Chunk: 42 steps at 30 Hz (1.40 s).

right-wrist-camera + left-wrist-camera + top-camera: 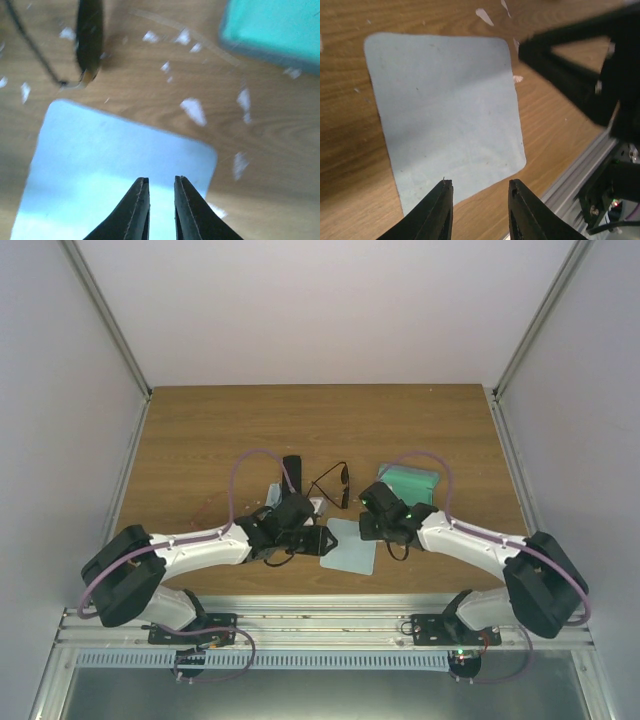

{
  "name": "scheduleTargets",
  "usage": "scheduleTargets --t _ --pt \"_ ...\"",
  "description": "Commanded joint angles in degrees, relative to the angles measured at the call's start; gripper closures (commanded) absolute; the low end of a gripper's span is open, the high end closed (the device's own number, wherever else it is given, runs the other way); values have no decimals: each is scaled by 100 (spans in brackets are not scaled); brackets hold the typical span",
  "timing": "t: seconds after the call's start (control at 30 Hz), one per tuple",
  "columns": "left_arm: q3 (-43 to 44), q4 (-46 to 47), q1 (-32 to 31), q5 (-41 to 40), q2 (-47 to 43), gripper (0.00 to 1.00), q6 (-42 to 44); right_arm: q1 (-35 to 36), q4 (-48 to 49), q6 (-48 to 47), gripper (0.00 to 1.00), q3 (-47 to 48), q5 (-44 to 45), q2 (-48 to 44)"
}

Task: Organize the sunglasses
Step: Adjust the glasses cleaning cloth at the center of the board.

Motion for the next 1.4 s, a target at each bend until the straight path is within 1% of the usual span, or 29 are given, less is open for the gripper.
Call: scheduleTargets --t 0.0,0.1,0.3,0.4,0.5,0.63,0.77,0.87,0.97,1.03,1.1,1.27,1.37 --pt "72 -116 -16 -678 -150 67 -18 297 226 210 84 -397 -1002 -278" --pt "54 -193 1 -795 -188 67 -72 651 327 479 85 -624 -1339 -364" --pt "-51 -172 20 -797 -191 66 -167 1026 186 1127 85 -1102 -1338 -378" --pt "-51 -176 20 -770 -146 64 -167 1090 -35 1291 84 -1274 -1169 -370" --pt "3 -235 20 -794 -85 62 -119 1122 -471 1407 84 -1310 -885 -374" --pt "158 -415 29 -921 24 59 -27 1131 -998 1588 83 -1274 -601 -601" --pt "331 -507 29 -964 202 57 100 1133 -1386 1567 76 -1065 -246 -934" --pt "512 -583 29 -948 405 55 230 1131 -1418 1466 72 -793 -53 -1170" --pt "687 -611 29 -945 591 51 336 1102 -1430 1362 61 -487 442 -1357" --pt "793 -604 29 -930 718 48 397 960 -1366 1239 55 -351 777 -1399" --pt "921 -606 29 -952 871 46 437 630 -1160 983 54 -330 878 -1361" --pt "1239 -713 29 -1100 1291 47 399 -172 -396 211 56 -416 485 -984" --pt "1361 -718 29 -1157 1499 51 339 -464 -30 -91 61 -453 165 -665"
